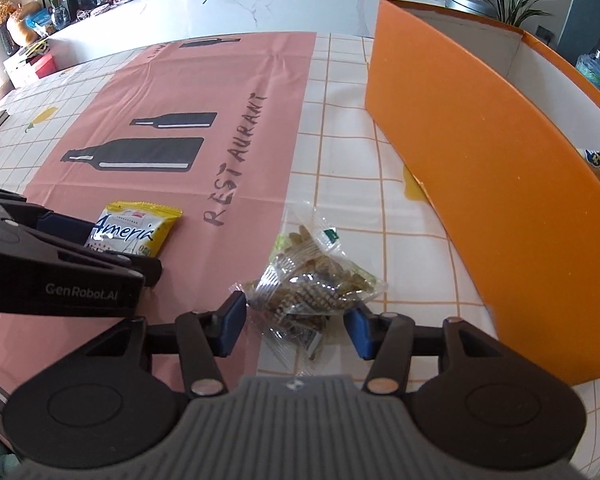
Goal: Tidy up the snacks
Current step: 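Grasp the yellow Ameria bag with the left tool while the right tool grasps the clear nut bag, then lift and carry the Ameria bag and nut bag over the orange box with both tools, then open the right tool to drop the nut bag while the left tool drops the Ameria bag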
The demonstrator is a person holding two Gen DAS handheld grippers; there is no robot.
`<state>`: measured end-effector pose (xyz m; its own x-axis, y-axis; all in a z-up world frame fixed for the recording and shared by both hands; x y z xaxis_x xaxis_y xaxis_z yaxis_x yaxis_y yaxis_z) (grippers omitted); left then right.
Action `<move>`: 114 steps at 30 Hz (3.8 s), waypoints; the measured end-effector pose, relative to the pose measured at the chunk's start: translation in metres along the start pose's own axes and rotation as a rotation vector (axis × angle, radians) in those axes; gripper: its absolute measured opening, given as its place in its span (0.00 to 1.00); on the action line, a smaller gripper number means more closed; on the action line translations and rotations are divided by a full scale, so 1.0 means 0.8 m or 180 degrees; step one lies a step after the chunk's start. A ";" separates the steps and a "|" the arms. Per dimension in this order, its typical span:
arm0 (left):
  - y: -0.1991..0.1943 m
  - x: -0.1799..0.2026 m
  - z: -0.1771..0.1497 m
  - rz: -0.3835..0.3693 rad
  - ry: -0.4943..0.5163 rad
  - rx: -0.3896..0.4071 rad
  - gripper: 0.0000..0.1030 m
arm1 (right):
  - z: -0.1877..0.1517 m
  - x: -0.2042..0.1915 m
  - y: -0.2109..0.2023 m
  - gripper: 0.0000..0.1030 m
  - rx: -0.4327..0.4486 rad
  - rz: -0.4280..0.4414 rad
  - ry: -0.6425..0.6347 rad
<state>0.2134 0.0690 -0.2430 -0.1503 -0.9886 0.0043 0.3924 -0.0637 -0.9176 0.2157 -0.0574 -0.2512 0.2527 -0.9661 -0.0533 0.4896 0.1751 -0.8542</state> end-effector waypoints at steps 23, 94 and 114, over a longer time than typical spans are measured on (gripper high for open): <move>-0.068 0.018 0.018 -0.0079 -0.0159 0.0286 0.57 | -0.003 0.019 -0.052 0.40 0.0014 0.0157 0.0341; 0.008 0.283 0.241 -0.0268 0.1857 0.0261 0.57 | 0.156 0.301 -0.038 0.40 -0.0128 0.0037 -0.0383; 0.031 0.280 0.238 -0.0166 0.2051 0.0110 0.63 | 0.175 0.303 0.002 0.47 -0.0283 -0.0079 -0.0572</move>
<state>0.3623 -0.1804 -0.1894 -0.6802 -0.7050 -0.2008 0.3973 -0.1245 -0.9092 0.3946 -0.2650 -0.1934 0.3901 -0.9191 0.0548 0.4240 0.1265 -0.8968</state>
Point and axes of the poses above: each gripper's, at about its wrist camera, not at the fingertips, and y roughly the way its jaws point, x to its right, z to its top, the point moved 10 cm from there along y, roughly the way its jaws point, and after that the axes turned 1 degree about -x, right-handed, at the moved point
